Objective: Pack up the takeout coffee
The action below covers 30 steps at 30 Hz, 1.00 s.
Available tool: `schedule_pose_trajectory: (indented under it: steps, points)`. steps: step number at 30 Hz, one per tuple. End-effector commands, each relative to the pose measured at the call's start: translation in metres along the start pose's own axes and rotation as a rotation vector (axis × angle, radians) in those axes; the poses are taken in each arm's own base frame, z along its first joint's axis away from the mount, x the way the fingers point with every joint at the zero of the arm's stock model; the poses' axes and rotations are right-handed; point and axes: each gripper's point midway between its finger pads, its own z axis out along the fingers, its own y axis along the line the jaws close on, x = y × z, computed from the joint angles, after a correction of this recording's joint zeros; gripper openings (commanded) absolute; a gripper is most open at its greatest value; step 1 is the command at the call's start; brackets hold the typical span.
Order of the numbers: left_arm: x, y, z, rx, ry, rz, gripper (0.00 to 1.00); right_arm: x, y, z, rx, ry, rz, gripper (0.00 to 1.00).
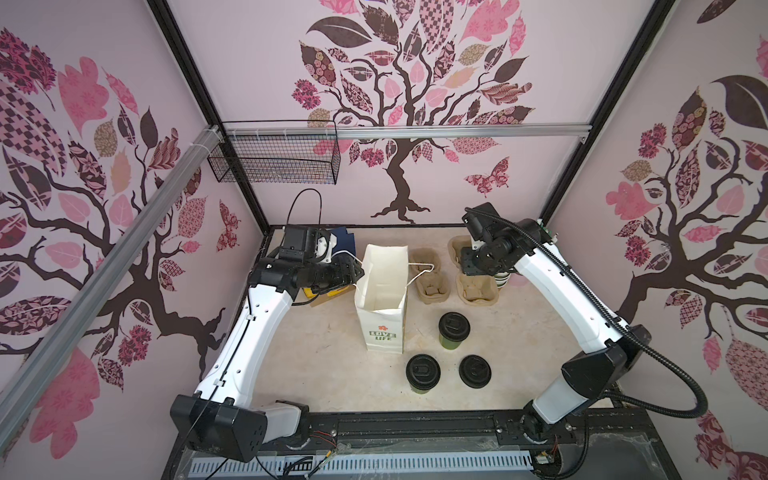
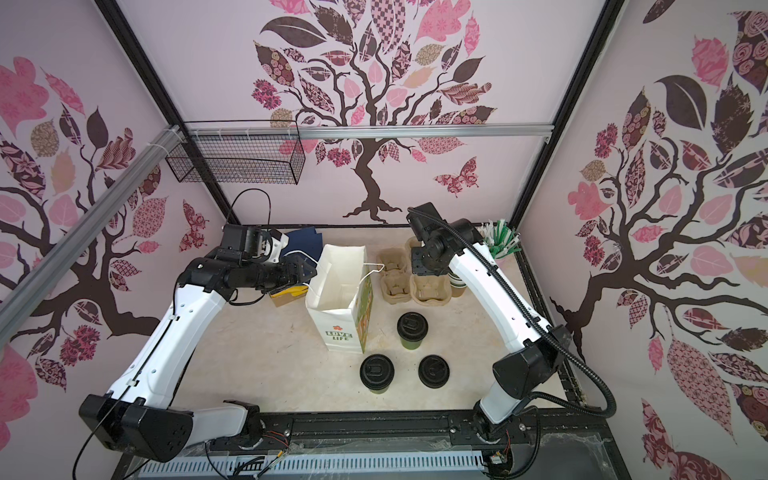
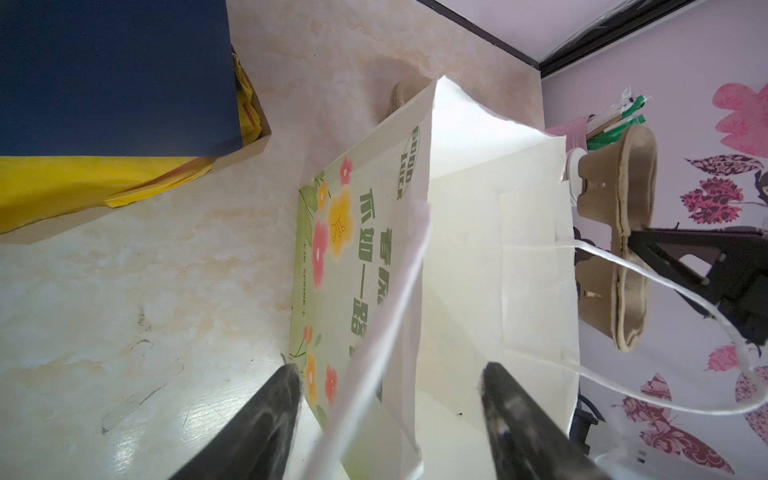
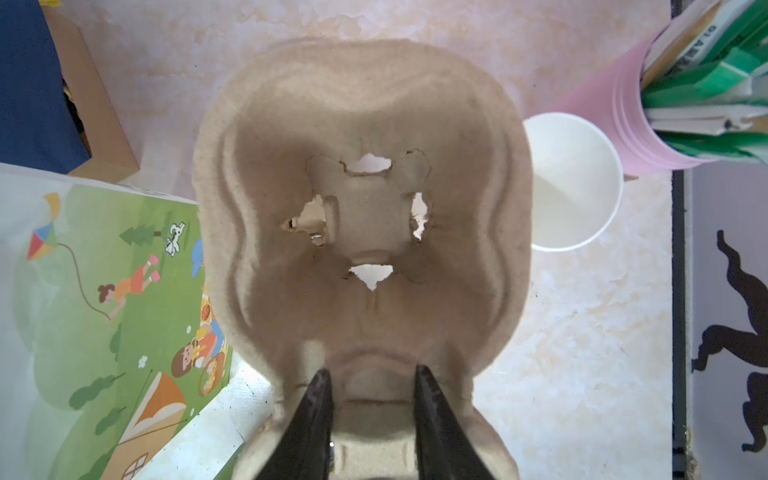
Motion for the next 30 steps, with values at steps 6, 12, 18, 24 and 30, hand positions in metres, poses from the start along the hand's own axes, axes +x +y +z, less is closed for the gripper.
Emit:
schedule_pose_trajectory:
  steps: [6, 12, 18, 24, 30]
  points:
    - [0.007, -0.001, 0.016, 0.007, 0.05, 0.025, 0.42, 0.011, -0.018, -0.036, 0.006, -0.022, 0.056, 0.31]
    - [0.007, -0.003, 0.018, 0.016, 0.04, -0.013, 0.2, 0.013, -0.026, -0.059, 0.013, -0.025, 0.046, 0.32]
    - [0.013, 0.007, 0.017, -0.037, 0.04, -0.02, 0.09, 0.003, -0.026, -0.081, -0.011, -0.069, 0.044, 0.32]
    - [0.008, 0.0, 0.016, -0.001, -0.001, -0.067, 0.0, -0.012, -0.014, -0.099, -0.091, -0.118, 0.071, 0.32]
    - [-0.003, -0.016, 0.015, 0.055, -0.121, -0.169, 0.0, -0.023, 0.002, -0.117, -0.195, -0.148, 0.099, 0.32]
